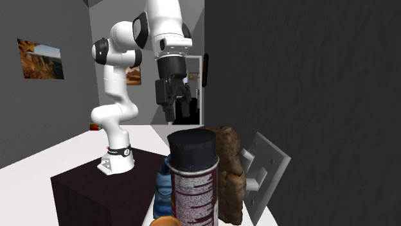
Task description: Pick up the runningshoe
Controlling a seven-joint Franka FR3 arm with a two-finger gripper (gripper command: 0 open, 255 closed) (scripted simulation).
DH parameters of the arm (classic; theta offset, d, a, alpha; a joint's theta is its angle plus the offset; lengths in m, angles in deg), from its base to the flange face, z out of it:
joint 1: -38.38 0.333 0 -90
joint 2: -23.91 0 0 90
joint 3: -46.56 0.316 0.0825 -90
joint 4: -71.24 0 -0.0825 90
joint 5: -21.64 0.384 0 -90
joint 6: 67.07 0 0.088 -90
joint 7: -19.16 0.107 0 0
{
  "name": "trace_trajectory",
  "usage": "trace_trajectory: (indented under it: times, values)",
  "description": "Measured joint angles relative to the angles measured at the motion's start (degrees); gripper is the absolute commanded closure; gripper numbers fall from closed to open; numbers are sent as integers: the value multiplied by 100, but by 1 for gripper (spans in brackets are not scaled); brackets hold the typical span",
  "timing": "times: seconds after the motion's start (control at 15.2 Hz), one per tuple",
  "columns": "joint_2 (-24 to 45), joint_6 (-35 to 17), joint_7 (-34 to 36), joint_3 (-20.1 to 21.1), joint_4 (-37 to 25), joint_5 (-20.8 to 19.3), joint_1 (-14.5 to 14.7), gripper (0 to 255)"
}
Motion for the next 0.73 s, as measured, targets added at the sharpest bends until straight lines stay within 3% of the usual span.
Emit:
trace_trajectory:
  times: [0.46, 0.73]
  values:
    - [1719, 463, -548, -81, -2066, 537, -492, 0]
    - [1836, 293, -597, -72, -2005, 574, -520, 0]
